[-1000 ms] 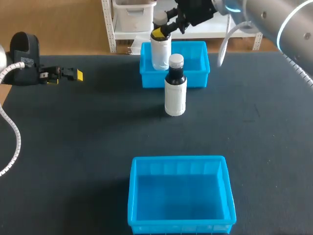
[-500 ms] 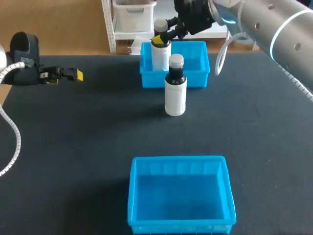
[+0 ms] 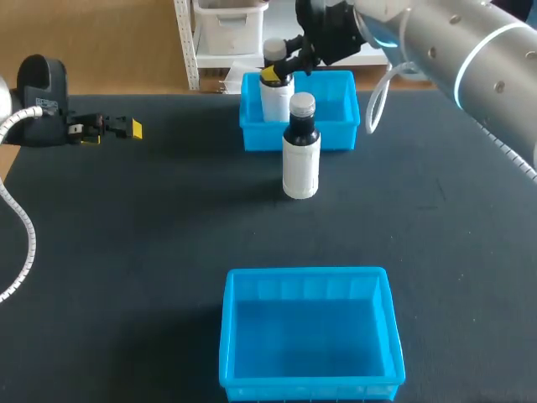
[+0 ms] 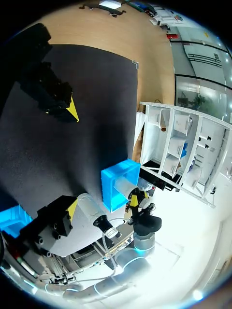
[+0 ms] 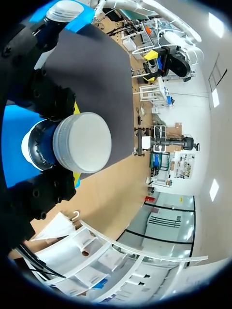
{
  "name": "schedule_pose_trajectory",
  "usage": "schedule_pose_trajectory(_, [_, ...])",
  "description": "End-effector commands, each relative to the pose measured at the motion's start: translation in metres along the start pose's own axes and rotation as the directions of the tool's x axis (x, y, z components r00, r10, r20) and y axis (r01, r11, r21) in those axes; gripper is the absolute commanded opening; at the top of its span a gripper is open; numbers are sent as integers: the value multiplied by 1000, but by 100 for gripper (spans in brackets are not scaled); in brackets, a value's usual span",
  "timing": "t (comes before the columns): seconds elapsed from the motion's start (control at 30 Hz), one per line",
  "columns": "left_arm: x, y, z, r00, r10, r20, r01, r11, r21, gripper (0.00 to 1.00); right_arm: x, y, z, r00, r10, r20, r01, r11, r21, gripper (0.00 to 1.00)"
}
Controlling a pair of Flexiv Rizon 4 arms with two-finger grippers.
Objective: Pick up the bottle, and place it in the far bin if it is heavy, or in the near bin if it is light.
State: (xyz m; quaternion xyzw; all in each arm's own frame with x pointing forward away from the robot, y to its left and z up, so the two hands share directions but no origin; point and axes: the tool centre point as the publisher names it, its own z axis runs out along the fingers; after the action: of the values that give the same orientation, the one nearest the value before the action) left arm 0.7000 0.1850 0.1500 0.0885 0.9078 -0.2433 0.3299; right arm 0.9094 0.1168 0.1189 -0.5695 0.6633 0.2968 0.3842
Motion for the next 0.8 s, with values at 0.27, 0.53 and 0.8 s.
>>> schedule_pose_trajectory(0.27, [0, 0, 0, 1000, 0, 0, 0, 1000, 0, 100, 2, -16, 11, 999, 11, -33, -23, 927, -375, 84])
schedule_pose_trajectory(0.53, [0, 0, 0, 1000, 0, 0, 0, 1000, 0, 100, 7, -19, -5, 999, 25, -48, -41, 931, -364, 100])
schedule_pose_trajectory(0.8, [0, 0, 0, 1000, 0, 0, 0, 1000, 0, 100, 22, -25, -48, 996, 67, -65, -84, 951, -297, 100])
